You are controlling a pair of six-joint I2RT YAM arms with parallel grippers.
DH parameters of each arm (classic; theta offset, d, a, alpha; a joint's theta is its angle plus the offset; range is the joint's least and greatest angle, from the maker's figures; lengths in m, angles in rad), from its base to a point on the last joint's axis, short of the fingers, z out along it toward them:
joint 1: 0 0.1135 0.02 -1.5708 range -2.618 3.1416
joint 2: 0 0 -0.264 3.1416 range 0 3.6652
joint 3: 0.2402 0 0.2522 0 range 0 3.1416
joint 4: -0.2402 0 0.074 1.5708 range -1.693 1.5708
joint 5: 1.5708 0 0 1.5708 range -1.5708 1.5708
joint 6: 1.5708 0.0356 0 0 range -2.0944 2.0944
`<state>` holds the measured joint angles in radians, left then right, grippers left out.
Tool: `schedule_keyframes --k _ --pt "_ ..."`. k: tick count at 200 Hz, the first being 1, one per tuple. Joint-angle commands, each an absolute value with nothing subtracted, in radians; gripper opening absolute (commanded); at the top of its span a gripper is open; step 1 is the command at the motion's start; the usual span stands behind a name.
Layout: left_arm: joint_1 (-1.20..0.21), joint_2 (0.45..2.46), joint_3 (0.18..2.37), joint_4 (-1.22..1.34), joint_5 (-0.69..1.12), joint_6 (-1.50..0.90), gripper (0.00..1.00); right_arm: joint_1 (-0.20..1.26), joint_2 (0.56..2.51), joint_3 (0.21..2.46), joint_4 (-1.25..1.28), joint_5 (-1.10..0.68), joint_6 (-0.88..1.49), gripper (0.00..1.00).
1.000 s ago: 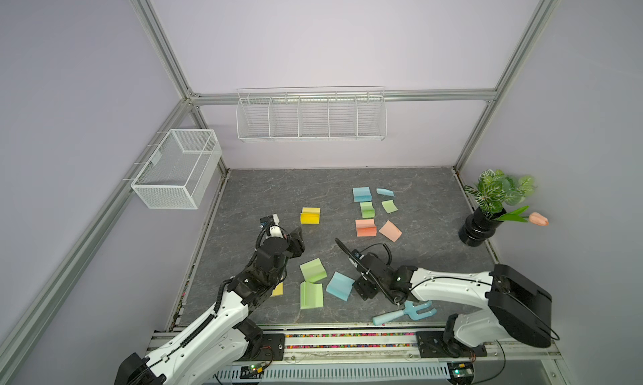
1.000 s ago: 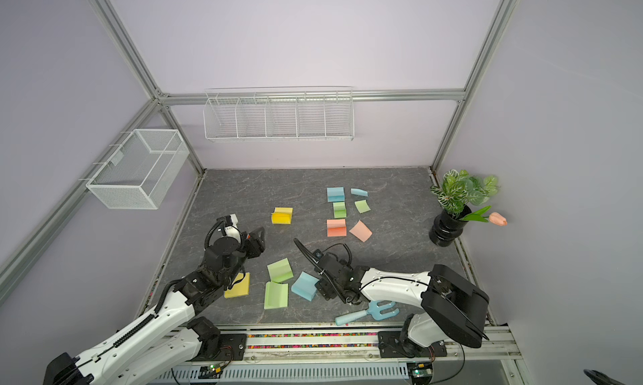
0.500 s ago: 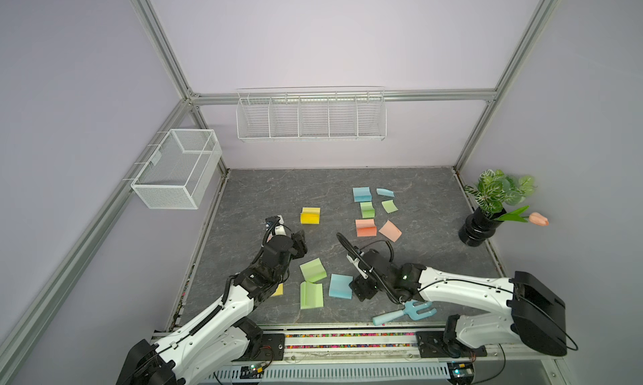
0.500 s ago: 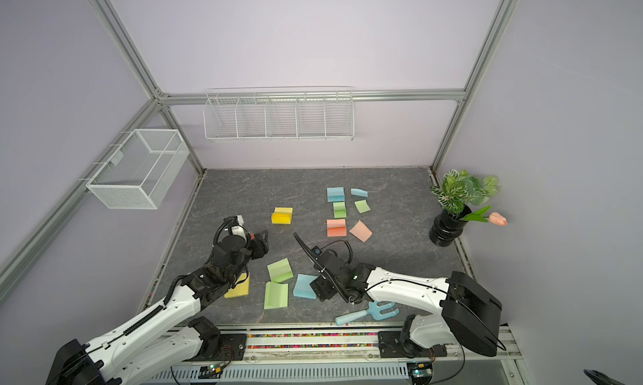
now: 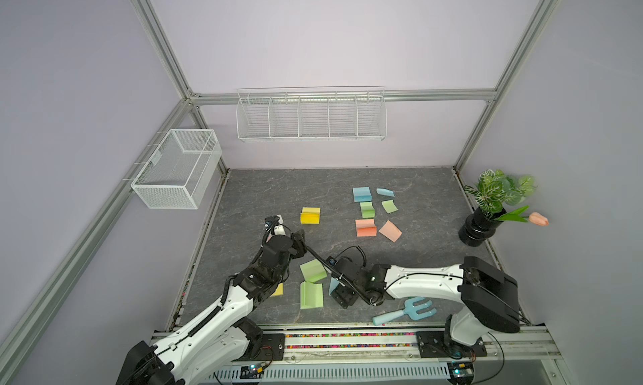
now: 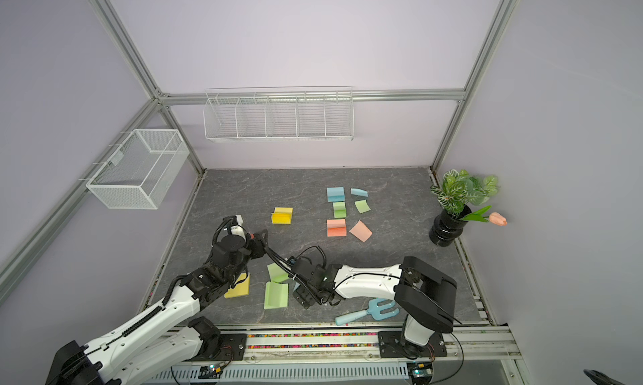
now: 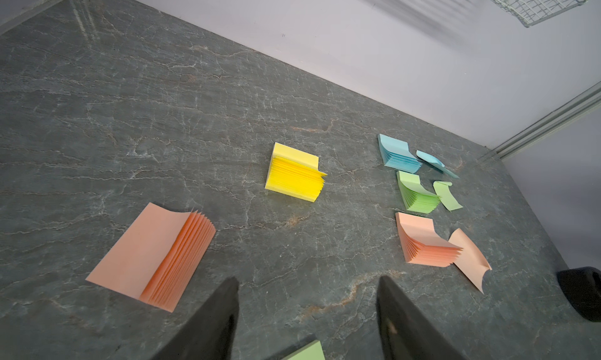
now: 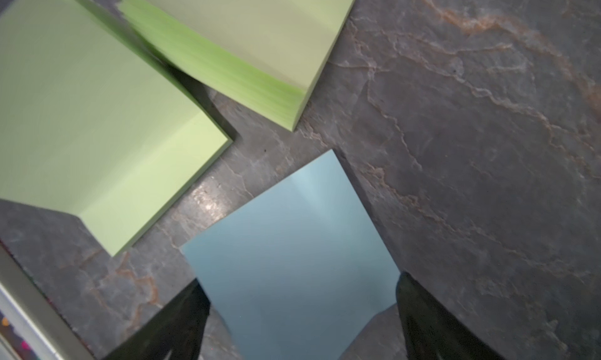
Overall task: Tear off pages from different memo pads
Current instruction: Adjust the memo pad at the center of the board.
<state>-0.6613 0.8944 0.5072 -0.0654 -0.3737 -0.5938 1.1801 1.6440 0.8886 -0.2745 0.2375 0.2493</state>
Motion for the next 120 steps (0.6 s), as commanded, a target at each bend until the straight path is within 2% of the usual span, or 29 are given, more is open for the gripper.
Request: schedule_keyframes --k 1,70,120 --pt "-0.661 0.883 0.531 -0.080 -0.381 -0.618 0.68 1.148 1.613 0.826 -0.280 0.275 0.217 0.89" --pt "-0.661 1.003 0.571 -0.072 -0.256 -0.651 0.67 1.004 1.487 0.739 -0.309 0.242 0.150 0.89" --pt "-0.661 1.129 0.628 -0.084 -0.079 -0.678 0.62 0.980 1.349 0.720 -0.345 0.186 0.163 0.89"
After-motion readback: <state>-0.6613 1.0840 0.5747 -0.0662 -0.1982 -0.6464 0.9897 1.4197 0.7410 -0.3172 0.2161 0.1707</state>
